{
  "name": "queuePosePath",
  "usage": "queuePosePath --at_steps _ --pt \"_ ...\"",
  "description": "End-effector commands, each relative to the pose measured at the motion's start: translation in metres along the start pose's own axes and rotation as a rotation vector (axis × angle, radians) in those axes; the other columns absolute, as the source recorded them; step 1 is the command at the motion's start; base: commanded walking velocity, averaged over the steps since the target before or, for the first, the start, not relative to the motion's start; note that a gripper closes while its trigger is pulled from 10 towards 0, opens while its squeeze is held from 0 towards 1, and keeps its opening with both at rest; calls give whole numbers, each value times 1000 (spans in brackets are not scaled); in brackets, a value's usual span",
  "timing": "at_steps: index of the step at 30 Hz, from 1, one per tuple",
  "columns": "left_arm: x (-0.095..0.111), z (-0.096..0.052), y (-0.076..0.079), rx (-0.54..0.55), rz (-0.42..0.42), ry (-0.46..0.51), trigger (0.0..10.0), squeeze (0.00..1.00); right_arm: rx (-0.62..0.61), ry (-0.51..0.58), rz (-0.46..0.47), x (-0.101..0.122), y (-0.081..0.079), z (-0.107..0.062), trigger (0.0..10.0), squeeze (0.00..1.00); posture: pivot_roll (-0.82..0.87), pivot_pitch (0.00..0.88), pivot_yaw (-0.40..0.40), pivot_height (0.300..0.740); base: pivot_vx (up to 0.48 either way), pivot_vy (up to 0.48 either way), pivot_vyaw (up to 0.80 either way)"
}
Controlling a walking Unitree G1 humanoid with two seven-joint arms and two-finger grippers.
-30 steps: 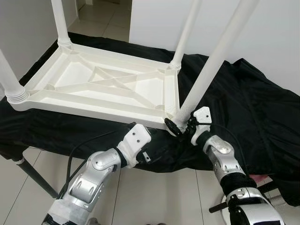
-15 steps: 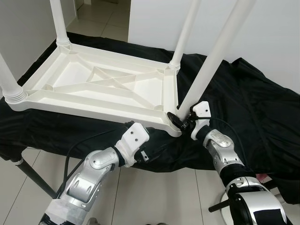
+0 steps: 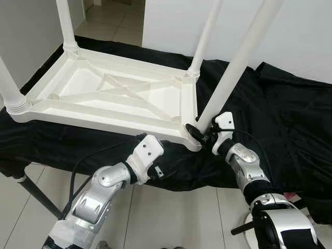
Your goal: Building children table
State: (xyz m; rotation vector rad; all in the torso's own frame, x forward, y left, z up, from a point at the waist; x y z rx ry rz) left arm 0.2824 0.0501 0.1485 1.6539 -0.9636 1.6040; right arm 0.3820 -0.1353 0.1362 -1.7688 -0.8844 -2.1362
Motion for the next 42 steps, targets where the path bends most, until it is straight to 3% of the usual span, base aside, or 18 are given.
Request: queuePosePath --at_steps 1,5,16,17,18,19,20,22,28,33,42 --pt "2 1 4 -33 -2 -1 10000 0 -33 -73 25 -15 -1 -7 10000 0 99 77 -145 740 0 0 0" --pt "1 1 5 -36 -5 -3 10000 0 -117 -110 25 -20 3 -9 10000 0 97 78 -143 740 0 0 0" --pt "0 1 5 -41 -8 -8 10000 0 -274 -81 69 -12 2 -10 10000 0 91 80 -136 740 0 0 0" --pt "0 1 5 -41 -9 -9 10000 0 -358 -92 90 -12 1 -12 10000 0 92 82 -135 740 0 0 0" --pt "0 1 5 -41 -9 -9 10000 0 -358 -92 90 -12 1 -12 10000 0 92 82 -135 740 0 0 0" --pt "0 0 5 -41 -10 -11 10000 0 -516 -129 124 -14 0 -16 10000 0 92 85 -133 740 0 0 0" --pt "0 0 5 -42 -10 -12 10000 0 -561 -141 131 -15 -1 -18 10000 0 92 85 -133 740 0 0 0" --pt "0 0 5 -42 -10 -12 10000 0 -561 -141 131 -15 -1 -18 10000 0 92 85 -133 740 0 0 0" --pt "-1 1 6 -49 -12 -15 10000 0 -772 -215 203 -18 -19 -19 10000 0 87 90 -123 740 0 0 0" --pt "-1 1 7 -55 -13 -14 10000 0 -761 -215 218 -12 -35 -10 10000 0 87 91 -123 740 0 0 0" --pt "0 2 8 -50 -14 -11 10000 0 -755 -227 197 -13 -27 -16 10000 0 83 93 -135 740 0 0 0"
Point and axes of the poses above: a point about 5 cm out from each wrist's last joint towards the gripper, its own z axis pointing out of the wrist towards the gripper, its own x axis along the axis of the wrist's last joint, y = z × x, the point moved 3 cm from there along z, pointing out of the wrist towards the gripper, and after that the axes turned 11 degrees about -z, right-handed, at the moved point
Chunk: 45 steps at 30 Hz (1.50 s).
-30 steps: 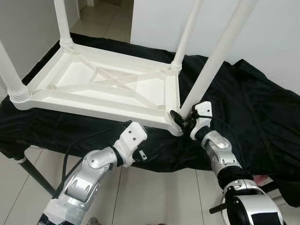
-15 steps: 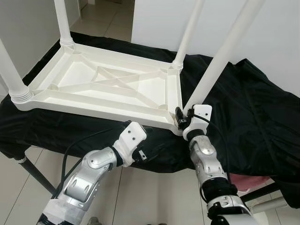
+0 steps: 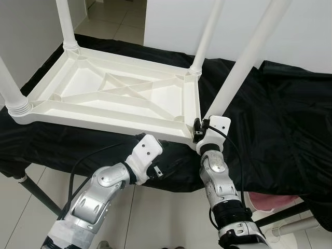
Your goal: Building children table
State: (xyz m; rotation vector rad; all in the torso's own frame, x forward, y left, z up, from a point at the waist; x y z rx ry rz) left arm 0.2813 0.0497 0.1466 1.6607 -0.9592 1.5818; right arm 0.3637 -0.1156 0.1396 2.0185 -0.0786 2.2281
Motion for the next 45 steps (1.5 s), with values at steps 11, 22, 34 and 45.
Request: queuePosePath --at_steps 11,22,34,45 --pt "2 3 6 -32 -3 5 10000 0 6 -50 -29 -17 16 -5 10000 1000 81 96 -139 740 0 0 0" --pt "4 3 3 -5 -2 21 10000 0 169 75 43 -1 25 -11 10000 1000 77 89 -141 740 0 0 0" --pt "5 4 2 -14 7 23 10000 0 495 169 -47 2 35 -10 10000 0 81 74 -130 740 0 0 0" --pt "6 4 1 -22 15 18 10000 0 692 155 -121 -2 28 0 10000 0 89 63 -121 740 0 0 0"
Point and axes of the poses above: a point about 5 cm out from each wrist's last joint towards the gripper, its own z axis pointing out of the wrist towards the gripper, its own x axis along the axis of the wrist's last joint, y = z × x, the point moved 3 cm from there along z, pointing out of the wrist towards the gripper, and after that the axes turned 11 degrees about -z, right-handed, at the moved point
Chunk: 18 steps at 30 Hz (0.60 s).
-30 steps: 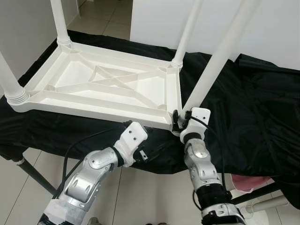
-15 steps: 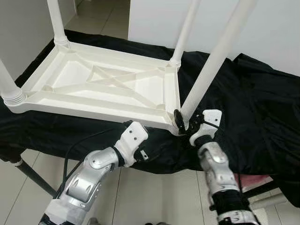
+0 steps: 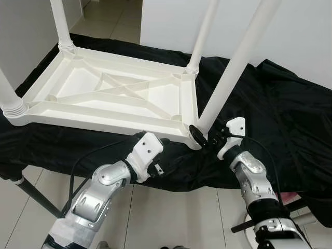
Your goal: Building children table
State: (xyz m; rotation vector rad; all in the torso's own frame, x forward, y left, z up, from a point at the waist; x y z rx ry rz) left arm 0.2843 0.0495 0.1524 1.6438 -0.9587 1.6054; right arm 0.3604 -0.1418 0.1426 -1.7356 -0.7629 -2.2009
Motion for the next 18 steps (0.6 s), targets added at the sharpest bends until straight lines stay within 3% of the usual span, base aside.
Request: queuePosePath --at_steps 1,12,13,14,16,17,18 --pt "0 2 3 -26 3 0 10000 0 17 -10 -10 -3 0 -1 10000 0 89 63 -121 740 0 0 0" --pt "2 3 2 -27 4 1 10000 0 127 -49 -45 -7 -7 19 10000 0 91 66 -115 740 0 0 0" --pt "2 4 2 -27 4 3 10000 0 137 -54 -55 -6 -8 23 8510 0 95 67 -117 740 0 0 0" --pt "2 4 2 -27 4 3 10000 0 137 -54 -55 -6 -8 23 8510 0 95 67 -117 740 0 0 0" --pt "3 4 2 -24 4 5 10000 0 160 -56 -75 -4 -8 28 1608 0 98 68 -121 740 0 0 0" --pt "3 4 2 -24 4 5 10000 0 160 -56 -75 -4 -8 28 1608 0 98 68 -121 740 0 0 0" --pt "2 3 2 -22 4 4 10000 0 164 -64 -78 -7 -8 27 0 0 99 70 -121 740 0 0 0"
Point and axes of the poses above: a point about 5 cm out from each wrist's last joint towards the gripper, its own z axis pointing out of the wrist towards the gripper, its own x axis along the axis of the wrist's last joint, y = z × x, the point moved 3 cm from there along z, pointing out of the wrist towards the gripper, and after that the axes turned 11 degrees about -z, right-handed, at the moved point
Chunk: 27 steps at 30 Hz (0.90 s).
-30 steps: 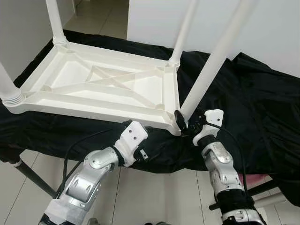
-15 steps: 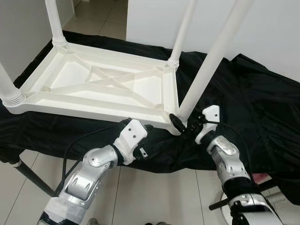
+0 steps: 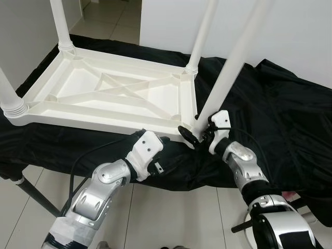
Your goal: Building children table
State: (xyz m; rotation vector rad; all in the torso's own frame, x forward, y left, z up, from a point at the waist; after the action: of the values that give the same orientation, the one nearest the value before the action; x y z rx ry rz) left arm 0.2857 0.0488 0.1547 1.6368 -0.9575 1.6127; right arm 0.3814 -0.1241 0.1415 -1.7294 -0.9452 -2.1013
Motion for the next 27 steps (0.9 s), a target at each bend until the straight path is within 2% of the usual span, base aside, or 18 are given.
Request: queuePosePath --at_steps 1,13,14,18,20,24,27 --pt "0 2 3 -22 1 -3 10000 0 38 -18 -27 -2 -4 1 0 0 99 70 -121 740 0 0 0" --pt "-2 1 4 -21 -4 -6 10000 0 3 -45 32 -16 -2 -11 0 0 91 80 -120 740 0 0 0" --pt "-2 1 5 -22 -5 -7 10000 0 -29 -54 40 -17 -1 -11 10000 0 90 81 -121 740 0 0 0" --pt "-2 1 5 -25 -7 -8 10000 0 -94 -90 43 -21 1 -11 10000 0 88 83 -120 740 0 0 0" --pt "-3 0 6 -26 -8 -10 10000 0 -182 -118 52 -23 5 -10 10000 0 87 86 -118 740 0 0 0" --pt "-3 0 6 -26 -10 -10 10000 0 -236 -125 72 -23 7 -10 10000 0 87 86 -118 740 0 0 0" --pt "-4 -1 7 -30 -12 -15 10000 0 -448 -161 131 -21 19 -11 10000 0 89 93 -115 740 0 0 0"
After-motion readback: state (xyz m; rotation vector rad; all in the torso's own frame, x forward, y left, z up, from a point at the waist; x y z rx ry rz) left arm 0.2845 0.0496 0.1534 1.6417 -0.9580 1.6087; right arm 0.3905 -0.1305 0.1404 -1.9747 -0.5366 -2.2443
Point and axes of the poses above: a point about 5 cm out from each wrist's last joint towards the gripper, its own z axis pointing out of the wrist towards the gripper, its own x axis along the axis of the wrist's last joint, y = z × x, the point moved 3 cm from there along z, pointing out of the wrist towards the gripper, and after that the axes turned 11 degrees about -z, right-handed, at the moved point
